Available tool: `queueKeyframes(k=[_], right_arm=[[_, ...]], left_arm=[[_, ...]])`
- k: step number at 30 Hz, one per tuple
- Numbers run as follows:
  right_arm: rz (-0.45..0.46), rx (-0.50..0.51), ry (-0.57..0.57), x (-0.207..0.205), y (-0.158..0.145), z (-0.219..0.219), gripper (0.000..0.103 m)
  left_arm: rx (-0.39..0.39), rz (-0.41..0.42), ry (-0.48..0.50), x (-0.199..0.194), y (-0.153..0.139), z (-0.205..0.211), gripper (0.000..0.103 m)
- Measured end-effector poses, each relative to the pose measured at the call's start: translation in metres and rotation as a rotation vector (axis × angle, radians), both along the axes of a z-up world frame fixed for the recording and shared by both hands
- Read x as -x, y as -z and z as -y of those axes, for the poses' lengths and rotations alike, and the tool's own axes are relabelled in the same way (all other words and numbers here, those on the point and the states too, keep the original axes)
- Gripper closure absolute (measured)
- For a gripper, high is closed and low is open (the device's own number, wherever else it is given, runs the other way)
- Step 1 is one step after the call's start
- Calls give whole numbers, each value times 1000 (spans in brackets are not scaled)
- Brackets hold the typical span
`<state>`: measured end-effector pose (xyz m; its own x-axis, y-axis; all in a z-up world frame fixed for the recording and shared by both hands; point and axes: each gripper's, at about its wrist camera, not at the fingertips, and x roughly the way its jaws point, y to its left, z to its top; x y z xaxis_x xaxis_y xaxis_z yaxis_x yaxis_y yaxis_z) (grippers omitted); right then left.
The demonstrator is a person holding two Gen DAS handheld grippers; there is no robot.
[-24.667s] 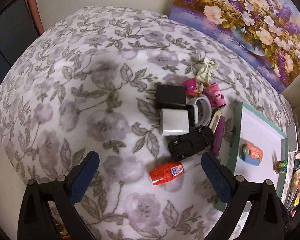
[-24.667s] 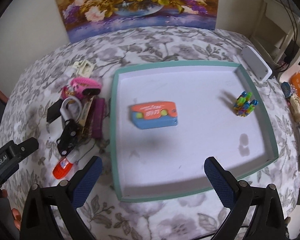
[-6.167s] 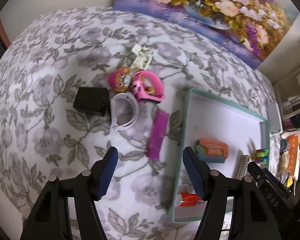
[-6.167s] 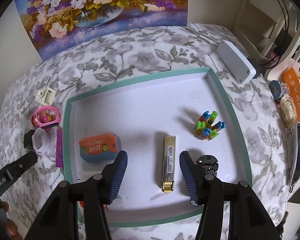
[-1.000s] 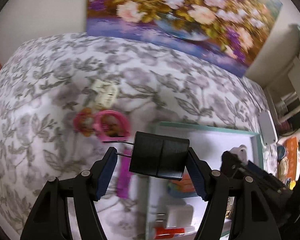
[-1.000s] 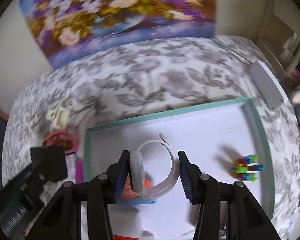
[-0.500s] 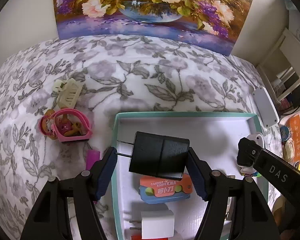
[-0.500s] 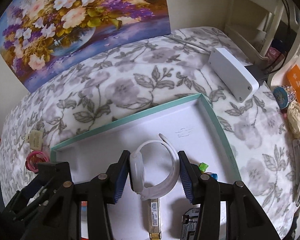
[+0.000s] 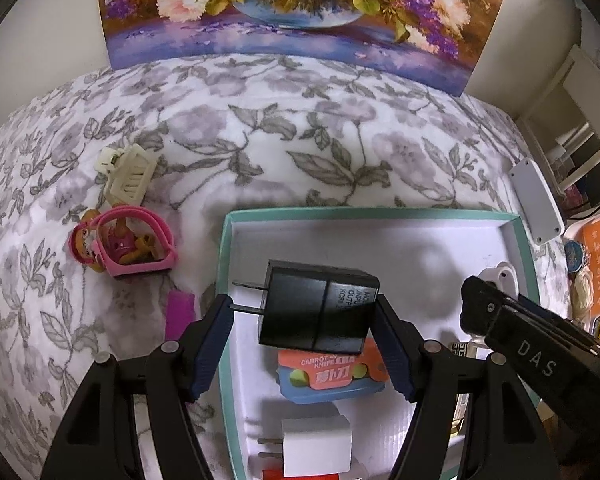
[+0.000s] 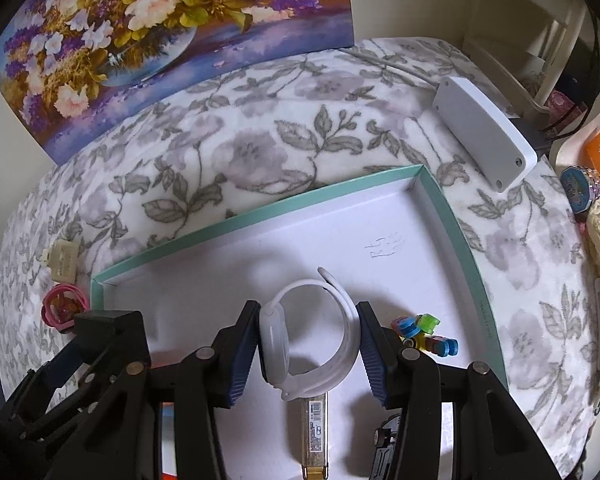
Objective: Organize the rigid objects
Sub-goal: 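Carry black charger and white watch band over the tray and open both tools to drop them, then withdraw both tools from the tray, then move both open tools back toward the item pile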
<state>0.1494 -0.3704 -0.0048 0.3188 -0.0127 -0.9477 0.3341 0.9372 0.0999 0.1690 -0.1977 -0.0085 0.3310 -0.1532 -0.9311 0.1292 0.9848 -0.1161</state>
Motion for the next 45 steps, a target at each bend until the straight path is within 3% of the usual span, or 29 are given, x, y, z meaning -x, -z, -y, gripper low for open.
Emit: queueKeyframes(k=[6,10,13,16,19,21,23,24,27,38,45], right_arm=[[12,-2,2,-1,-8,0,41],[38,19,-3,-1,-21,-3,37],[59,46,-3,-1,-33,-5,26],[94,79,-6,1,-46,-7,25],[126,105,-4,1,-60,-10,14],[147,126,-7,2,-68,-13,13],[160,144,-17,2,-74,-16,13],[165,151,-21,2,-77,-17,12],[164,163,-30,2,-78,-21,0],[132,164,-100,-5,-68,-56,0],[125,106,-184,-10,-59,-96,0]], left_arm=[[-1,-14,8,0,-4,-1,23],[9,-6,2,-2,-15,-4,23],[-13,13,-10,-2,-26,-8,22],[-32,28,-31,-2,-35,-15,22],[-43,36,-55,-3,-42,-25,22],[-48,52,-70,-3,-48,-32,22],[-58,68,-83,-3,-53,-38,16],[-63,75,-89,-4,-55,-41,6],[-80,102,-116,-5,-61,-54,4],[-107,113,-244,-14,-71,-128,3],[-108,89,-388,-9,-69,-193,3]])
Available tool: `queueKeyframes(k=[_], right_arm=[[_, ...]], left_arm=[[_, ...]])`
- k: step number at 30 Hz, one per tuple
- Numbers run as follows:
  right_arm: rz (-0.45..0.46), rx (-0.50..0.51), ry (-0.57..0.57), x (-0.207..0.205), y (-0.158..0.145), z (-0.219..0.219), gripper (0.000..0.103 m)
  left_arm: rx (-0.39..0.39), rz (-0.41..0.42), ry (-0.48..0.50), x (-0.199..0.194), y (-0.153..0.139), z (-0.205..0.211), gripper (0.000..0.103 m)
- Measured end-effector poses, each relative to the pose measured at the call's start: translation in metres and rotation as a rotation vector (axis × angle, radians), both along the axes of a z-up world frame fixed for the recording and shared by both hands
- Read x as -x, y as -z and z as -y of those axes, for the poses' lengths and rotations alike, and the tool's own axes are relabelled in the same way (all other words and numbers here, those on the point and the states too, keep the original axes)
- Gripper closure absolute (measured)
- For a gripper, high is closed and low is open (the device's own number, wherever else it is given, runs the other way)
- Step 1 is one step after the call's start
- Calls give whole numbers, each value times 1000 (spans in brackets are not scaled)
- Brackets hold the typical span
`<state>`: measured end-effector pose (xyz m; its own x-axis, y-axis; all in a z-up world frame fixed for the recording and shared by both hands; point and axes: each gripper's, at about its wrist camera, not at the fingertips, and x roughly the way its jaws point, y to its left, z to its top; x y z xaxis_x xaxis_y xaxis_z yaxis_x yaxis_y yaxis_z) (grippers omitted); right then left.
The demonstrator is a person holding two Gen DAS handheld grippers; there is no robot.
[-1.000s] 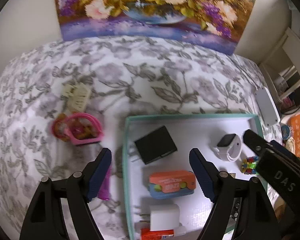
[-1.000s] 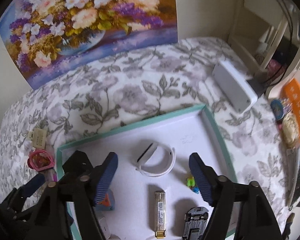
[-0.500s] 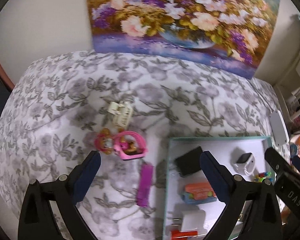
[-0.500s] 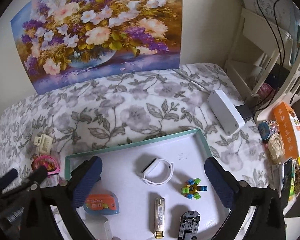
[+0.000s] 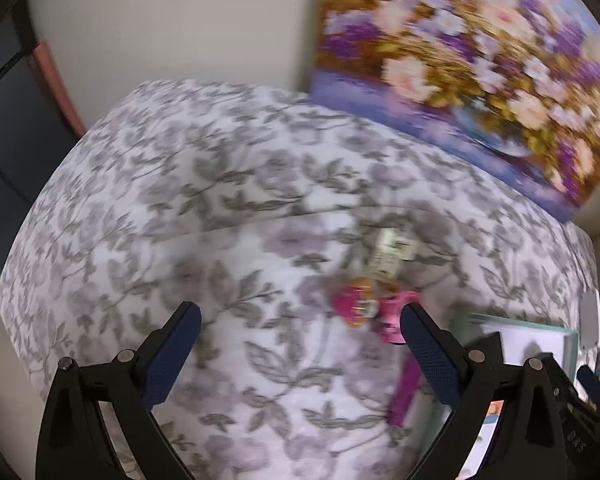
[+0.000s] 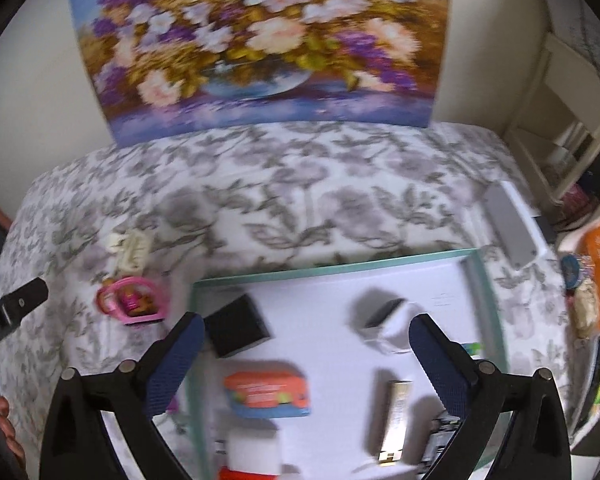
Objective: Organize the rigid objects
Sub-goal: 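Move both open tools back toward the item pile, then grasp the purple lighter with the right tool while the left tool approaches the pink watch band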
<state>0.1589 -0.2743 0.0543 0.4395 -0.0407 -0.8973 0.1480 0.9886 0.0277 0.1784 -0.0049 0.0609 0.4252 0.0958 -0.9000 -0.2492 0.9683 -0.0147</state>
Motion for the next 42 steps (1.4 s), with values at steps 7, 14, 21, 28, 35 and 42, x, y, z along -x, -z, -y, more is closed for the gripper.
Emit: queueKeyframes(k=[7,14,21,28,35,42], right_arm=[[-17,-62,-92,-1,11,-48,0],[-55,-124,-152,-3,35,-87,0],[-76,-100,-192,-2,54,-110,0],[-54,-121,-233,-1,59,-117,21],[-68,-73,-251,0,67,-126,35],[-93,-92,-275,0,73,-130,48]], left_arm=[[47,-46,-53,8,14,-31,3],[70,-98,-60,11,34,-37,3],[141,-216,-85,9,80,-41,3],[149,-200,-115,11,79,-46,3],[171,-232,-125,9,89,-51,3],[178,-225,-119,7,89,-50,3]])
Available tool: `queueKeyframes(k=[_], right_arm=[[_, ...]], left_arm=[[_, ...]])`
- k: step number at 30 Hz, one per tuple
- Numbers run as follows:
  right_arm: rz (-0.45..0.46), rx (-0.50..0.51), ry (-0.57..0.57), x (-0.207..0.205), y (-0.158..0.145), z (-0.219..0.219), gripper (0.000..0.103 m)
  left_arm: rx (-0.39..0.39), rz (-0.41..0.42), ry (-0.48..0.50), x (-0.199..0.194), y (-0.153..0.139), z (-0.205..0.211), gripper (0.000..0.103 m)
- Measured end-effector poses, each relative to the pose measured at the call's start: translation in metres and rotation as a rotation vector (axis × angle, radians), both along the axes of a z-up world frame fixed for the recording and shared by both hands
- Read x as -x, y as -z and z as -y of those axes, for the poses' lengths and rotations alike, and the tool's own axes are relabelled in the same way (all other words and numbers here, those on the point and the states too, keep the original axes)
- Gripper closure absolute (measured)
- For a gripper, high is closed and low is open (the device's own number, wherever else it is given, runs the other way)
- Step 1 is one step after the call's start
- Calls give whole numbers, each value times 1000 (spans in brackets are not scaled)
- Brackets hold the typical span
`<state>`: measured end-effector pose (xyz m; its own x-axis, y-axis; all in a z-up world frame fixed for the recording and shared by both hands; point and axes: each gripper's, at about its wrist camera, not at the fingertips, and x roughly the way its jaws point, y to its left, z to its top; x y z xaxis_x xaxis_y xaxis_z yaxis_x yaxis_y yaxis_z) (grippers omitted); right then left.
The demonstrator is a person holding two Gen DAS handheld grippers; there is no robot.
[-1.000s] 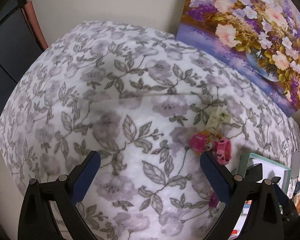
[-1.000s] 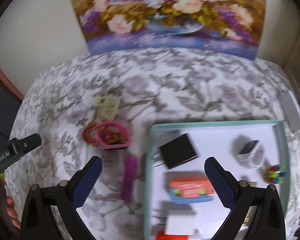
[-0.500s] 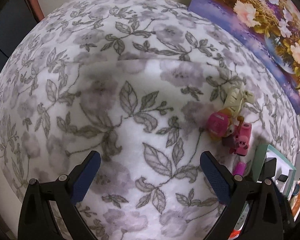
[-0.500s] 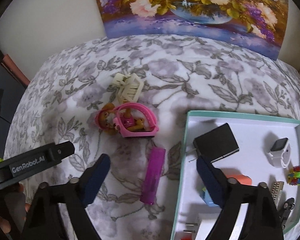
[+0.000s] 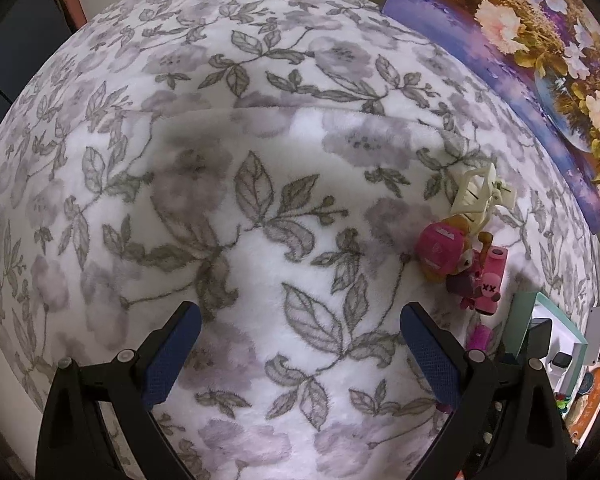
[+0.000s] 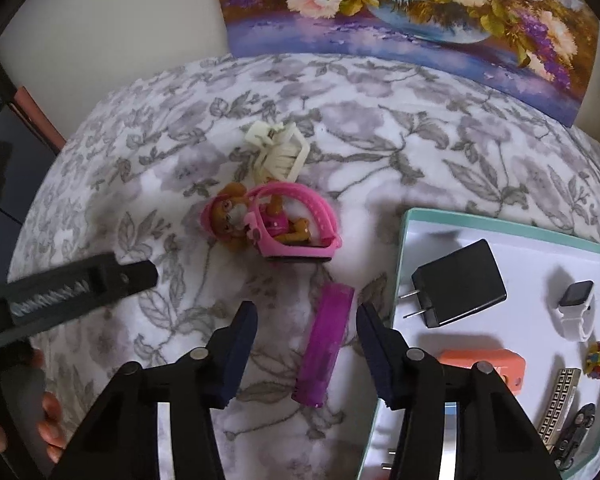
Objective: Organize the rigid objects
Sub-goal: 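Grasp the purple lighter with the right tool while the left tool approaches the pink watch band, then lift the purple lighter with the right tool while the left tool lowers onto the pink watch band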
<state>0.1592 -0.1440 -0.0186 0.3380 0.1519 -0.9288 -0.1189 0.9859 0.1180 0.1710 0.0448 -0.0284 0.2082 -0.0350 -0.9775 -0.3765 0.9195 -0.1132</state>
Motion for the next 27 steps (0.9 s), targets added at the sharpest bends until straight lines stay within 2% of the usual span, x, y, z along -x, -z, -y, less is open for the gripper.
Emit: queueKeyframes(k=[2,6,10,11,16,21,27], right_arm=[[-18,0,2,0,5,0,54],[-51,4,-2,0,17,-2,55],[-82,12,-14,1,27,-5,63],[-77,17,-23,1,27,-7,69],[-63,38,-45,3,29,-11,81],[-54,46,-50,3,29,-12,82],[-43,-6,-36,3,19,-3,82]], left_arm=[[3,0,-1,-1,0,0,3],[13,-4,-2,-2,2,-1,3],[18,0,-6,-2,2,-2,3],[18,0,-9,-2,3,-2,3],[20,-1,-13,-2,4,-1,3],[24,0,-7,-2,4,2,3],[58,40,-1,-6,-5,4,3]])
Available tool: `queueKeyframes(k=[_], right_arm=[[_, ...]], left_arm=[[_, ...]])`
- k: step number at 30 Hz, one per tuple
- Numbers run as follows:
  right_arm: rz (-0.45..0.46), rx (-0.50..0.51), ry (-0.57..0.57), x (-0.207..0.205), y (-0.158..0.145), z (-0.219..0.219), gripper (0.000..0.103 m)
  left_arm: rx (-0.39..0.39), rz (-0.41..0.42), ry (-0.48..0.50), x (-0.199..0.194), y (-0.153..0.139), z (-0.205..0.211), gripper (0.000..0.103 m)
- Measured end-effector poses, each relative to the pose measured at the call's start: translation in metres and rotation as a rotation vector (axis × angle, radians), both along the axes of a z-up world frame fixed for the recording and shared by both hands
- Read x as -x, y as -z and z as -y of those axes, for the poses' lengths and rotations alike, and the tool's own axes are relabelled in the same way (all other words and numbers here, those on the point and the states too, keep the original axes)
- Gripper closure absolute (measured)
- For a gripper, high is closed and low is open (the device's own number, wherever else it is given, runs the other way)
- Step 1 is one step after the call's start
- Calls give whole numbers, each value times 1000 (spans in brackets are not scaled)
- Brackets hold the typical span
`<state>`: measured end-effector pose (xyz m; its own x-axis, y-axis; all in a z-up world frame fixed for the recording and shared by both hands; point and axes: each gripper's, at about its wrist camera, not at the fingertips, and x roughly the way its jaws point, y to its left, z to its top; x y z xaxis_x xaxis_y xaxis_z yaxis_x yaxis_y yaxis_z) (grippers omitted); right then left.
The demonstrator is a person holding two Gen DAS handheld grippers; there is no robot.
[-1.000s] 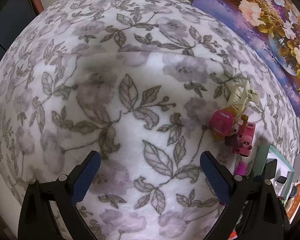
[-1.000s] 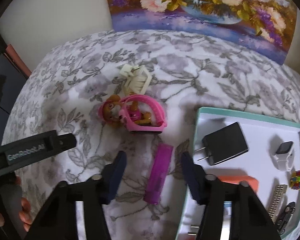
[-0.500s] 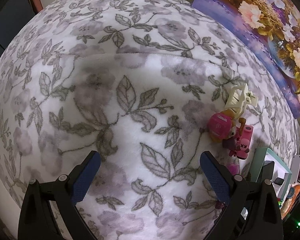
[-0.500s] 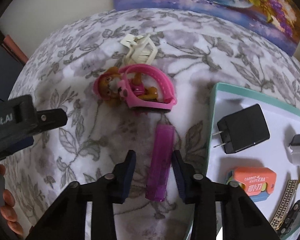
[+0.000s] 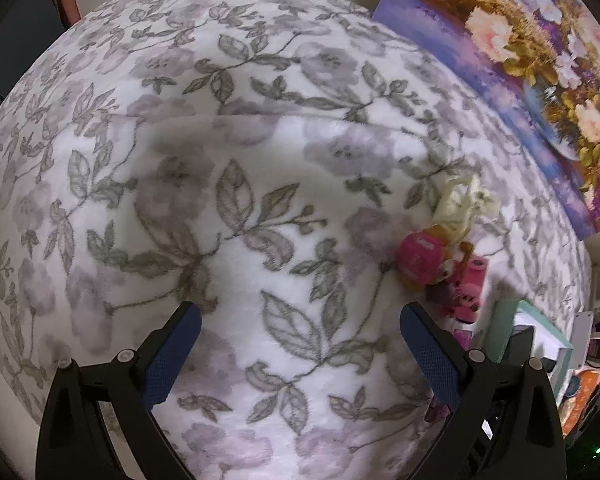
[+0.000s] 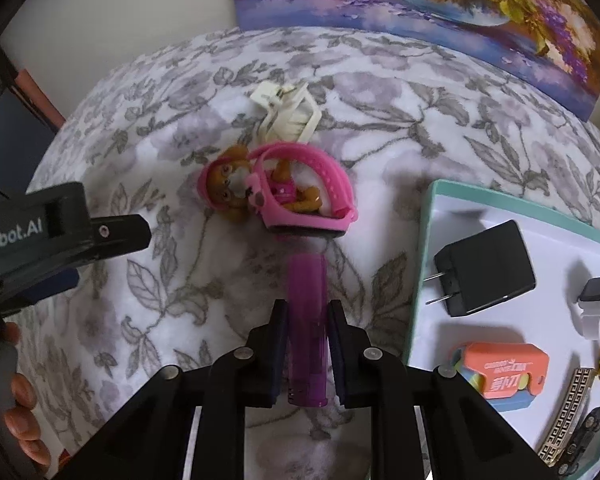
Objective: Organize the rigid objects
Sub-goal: 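Lift the purple lighter with the right tool while the left tool lowers onto the pink watch band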
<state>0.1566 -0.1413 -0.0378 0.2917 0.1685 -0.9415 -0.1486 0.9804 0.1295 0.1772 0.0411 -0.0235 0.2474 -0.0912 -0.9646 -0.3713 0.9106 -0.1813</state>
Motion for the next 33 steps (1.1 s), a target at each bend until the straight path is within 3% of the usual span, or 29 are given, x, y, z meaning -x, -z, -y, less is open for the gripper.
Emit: queueKeyframes(k=[5,11,13,15,22,27,33], right_arm=[[31,-57,47,-5,-18,19,82],[89,-110,133,-12,-46,54,82],[108,-117,171,-14,-55,70,82],[122,-130,208,-15,-61,86,82],[145,-159,291,-14,-71,125,82],[139,-180,316,-12,-71,138,82],[137,-193,312,-11,-71,139,82]], left_arm=[[8,53,26,-8,-9,15,4],[103,125,76,-16,-11,41,7],[91,138,113,-20,-12,52,19],[75,148,146,-22,-12,63,22],[31,176,232,-25,-8,91,47],[-40,220,238,-29,-7,97,62],[-68,230,220,-30,-6,91,80]])
